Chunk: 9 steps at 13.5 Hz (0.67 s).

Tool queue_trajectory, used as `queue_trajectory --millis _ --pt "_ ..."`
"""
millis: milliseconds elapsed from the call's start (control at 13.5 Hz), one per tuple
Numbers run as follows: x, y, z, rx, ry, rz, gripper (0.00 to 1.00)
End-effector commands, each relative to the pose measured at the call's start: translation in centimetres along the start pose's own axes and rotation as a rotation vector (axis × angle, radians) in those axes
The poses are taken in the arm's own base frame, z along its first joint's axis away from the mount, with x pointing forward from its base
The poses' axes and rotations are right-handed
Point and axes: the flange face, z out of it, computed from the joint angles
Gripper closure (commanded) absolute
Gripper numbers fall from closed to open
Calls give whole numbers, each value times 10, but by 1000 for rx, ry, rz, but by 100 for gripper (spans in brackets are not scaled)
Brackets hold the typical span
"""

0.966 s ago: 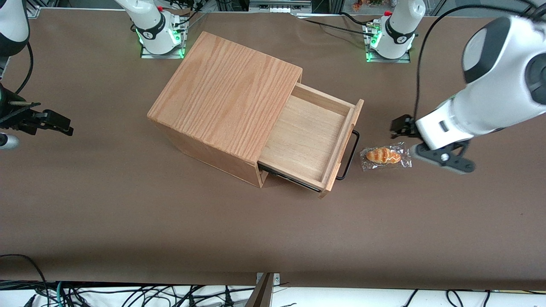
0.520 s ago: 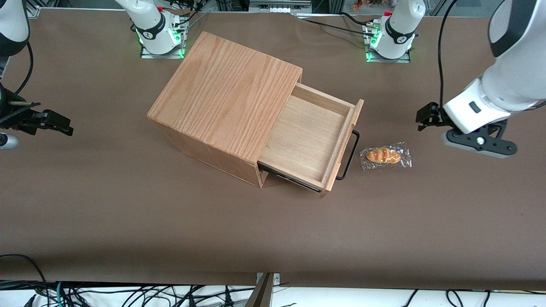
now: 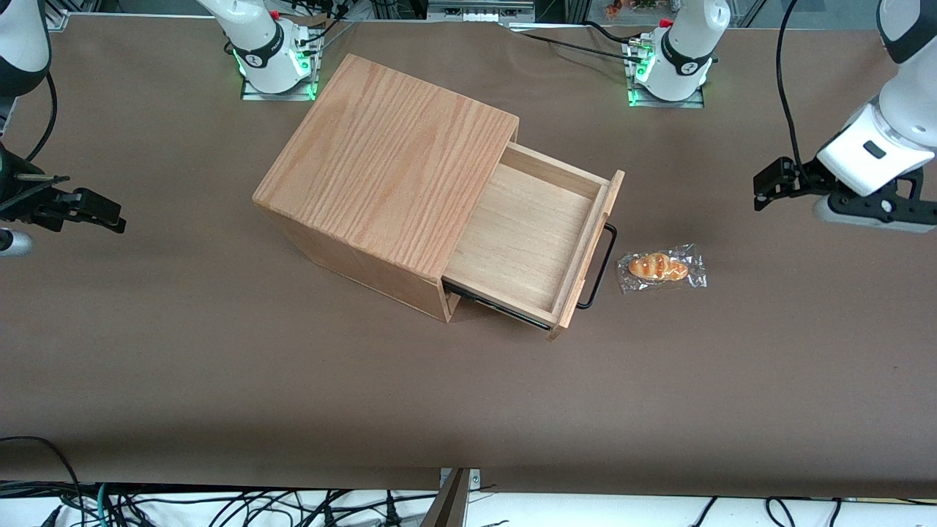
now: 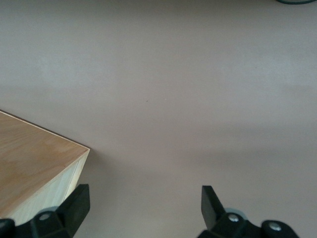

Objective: Open top drawer with left arm

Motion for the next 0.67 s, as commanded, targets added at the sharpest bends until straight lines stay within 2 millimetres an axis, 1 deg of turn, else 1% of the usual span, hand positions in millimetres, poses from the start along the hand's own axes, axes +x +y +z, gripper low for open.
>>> queue_trajectory --millis 0,223,372,595 --pt "-16 1 -2 -18 17 -8 0" --pt "-15 5 2 -8 -21 0 0" --pt "-11 2 2 -10 -21 -1 0" --pt "-11 3 2 -10 -26 -3 0"
